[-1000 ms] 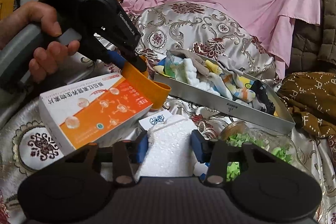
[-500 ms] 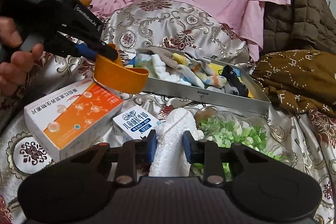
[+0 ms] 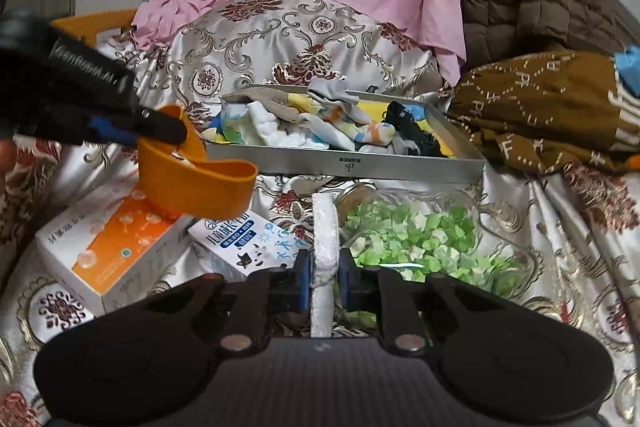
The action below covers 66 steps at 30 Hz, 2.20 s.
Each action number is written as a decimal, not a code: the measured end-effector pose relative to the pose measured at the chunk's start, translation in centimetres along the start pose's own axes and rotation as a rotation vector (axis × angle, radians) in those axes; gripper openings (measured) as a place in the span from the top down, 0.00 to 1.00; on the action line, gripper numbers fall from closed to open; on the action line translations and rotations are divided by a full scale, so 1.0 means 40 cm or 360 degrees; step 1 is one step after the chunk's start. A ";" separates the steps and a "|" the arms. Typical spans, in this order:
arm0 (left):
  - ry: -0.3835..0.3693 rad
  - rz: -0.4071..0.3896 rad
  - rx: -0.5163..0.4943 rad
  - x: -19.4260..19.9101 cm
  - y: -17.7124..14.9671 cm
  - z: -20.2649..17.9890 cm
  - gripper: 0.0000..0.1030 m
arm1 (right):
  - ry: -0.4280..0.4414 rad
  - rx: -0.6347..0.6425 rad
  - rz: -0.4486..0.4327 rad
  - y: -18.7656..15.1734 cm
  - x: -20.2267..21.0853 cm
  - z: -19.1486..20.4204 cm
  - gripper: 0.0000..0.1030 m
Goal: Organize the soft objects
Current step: 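Lift the orange strap with the left gripper while the right lifts the white sock, then carry the orange strap and white sock over the metal tray with both grippers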
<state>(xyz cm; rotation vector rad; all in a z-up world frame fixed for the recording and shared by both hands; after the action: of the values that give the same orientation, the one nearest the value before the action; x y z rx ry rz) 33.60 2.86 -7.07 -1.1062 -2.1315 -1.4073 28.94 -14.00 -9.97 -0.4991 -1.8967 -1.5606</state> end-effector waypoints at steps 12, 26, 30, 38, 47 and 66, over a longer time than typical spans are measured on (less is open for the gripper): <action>0.0018 0.0008 0.0125 0.094 -0.081 -0.043 0.78 | 0.0085 -0.0109 -0.0070 0.014 0.072 -0.035 0.87; 0.0002 -0.0037 0.0124 0.250 -0.218 -0.153 0.78 | 0.0094 -0.0176 -0.0235 -0.003 0.279 -0.087 0.87; -0.0024 -0.0045 0.0082 0.278 -0.236 -0.196 0.78 | 0.0105 -0.0202 -0.0273 -0.024 0.339 -0.094 0.87; -0.0083 -0.0071 0.0041 0.285 -0.180 -0.258 0.78 | 0.0112 -0.0239 -0.0352 -0.042 0.404 -0.118 0.87; -0.0087 -0.0113 -0.0030 0.194 0.003 -0.282 0.78 | 0.0071 -0.0217 -0.0431 0.036 0.398 -0.171 0.87; -0.0060 -0.0086 -0.0048 -0.389 0.507 -0.269 0.78 | -0.0024 -0.0006 -0.0256 0.467 -0.134 -0.400 0.87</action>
<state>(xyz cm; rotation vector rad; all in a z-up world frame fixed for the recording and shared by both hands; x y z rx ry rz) 57.68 -9.09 -0.17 -1.1024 -2.1888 -1.4582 48.45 -24.70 1.79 -0.3687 -1.9871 -1.6666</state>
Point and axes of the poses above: each gripper's, at about its wrist camera, not at the fingertips, and x roughly against the way its jaws point, z to its left, y to its top, the point moved 8 cm from there along -x, roughly the way its jaws point, and after that the axes turned 10 degrees about z, right-handed, at the moved point
